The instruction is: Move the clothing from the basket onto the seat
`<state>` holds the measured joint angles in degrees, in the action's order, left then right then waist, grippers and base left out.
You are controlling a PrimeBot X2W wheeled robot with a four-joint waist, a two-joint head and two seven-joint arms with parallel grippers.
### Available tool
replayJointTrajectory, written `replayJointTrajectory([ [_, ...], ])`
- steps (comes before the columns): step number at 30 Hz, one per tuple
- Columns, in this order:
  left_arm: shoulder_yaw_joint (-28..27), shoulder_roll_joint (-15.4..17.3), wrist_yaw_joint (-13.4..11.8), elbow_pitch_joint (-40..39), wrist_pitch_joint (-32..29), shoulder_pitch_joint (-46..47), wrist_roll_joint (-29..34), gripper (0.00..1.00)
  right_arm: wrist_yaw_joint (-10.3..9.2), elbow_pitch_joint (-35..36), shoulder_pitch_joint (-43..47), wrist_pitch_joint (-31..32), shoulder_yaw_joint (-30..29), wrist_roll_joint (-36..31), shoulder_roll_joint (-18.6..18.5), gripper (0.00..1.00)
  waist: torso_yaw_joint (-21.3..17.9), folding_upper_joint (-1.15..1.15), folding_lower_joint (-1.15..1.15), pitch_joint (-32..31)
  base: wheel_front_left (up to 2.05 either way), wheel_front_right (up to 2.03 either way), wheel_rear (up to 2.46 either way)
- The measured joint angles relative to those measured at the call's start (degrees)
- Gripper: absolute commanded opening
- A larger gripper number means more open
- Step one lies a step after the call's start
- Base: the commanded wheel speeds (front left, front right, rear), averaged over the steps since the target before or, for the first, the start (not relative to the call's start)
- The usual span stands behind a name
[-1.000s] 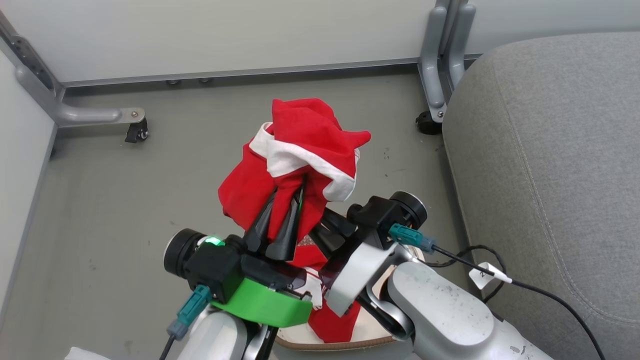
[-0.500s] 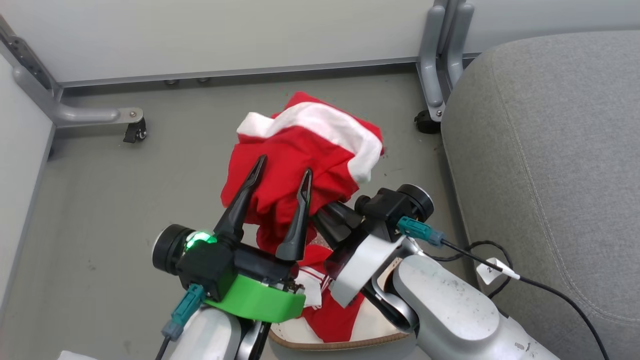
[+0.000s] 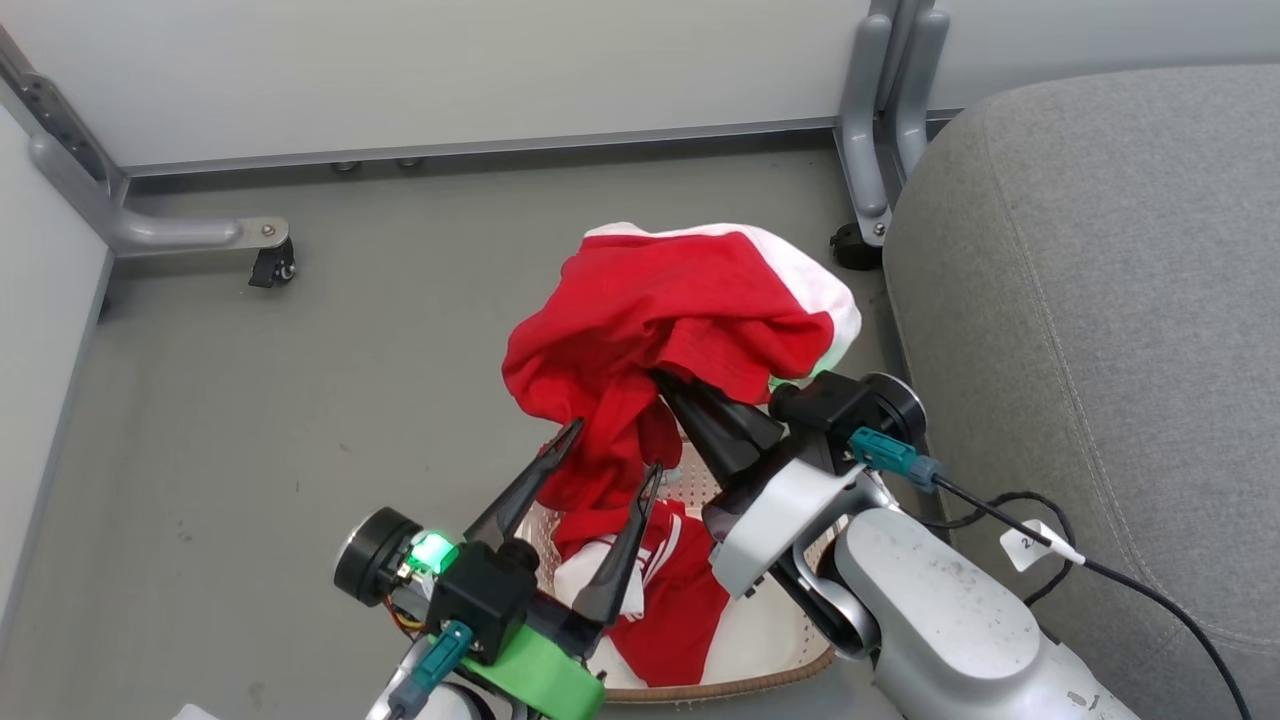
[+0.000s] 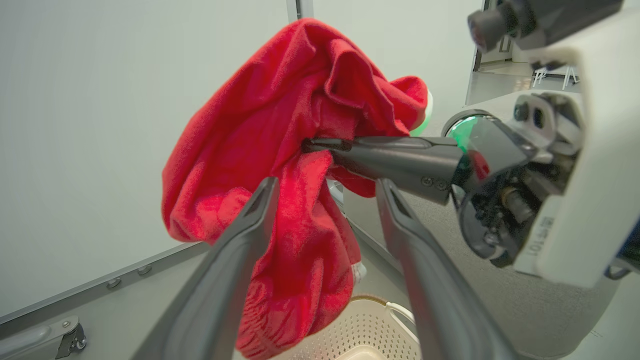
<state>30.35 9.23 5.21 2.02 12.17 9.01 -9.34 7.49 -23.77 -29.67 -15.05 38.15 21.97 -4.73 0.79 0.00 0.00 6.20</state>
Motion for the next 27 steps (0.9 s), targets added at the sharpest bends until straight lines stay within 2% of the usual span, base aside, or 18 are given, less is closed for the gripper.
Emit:
replayJointTrajectory([
  [17, 1.9, 1.8, 0.3, 2.5, -1.3, -1.7, -1.1, 1.0, 0.0, -0.3, 3.2, 0.0, -4.0, -1.3, -0.9, 0.0, -1.7, 0.0, 0.0, -0.2, 0.0, 0.0, 0.0],
  [27, 2.7, 3.0, 0.3, 1.3, -2.1, -1.3, -1.1, 1.0, 0.0, 0.5, 3.6, 0.0, -8.6, -1.6, -0.8, 0.0, -8.9, 0.0, 0.0, 1.0, 0.0, 0.0, 0.0],
])
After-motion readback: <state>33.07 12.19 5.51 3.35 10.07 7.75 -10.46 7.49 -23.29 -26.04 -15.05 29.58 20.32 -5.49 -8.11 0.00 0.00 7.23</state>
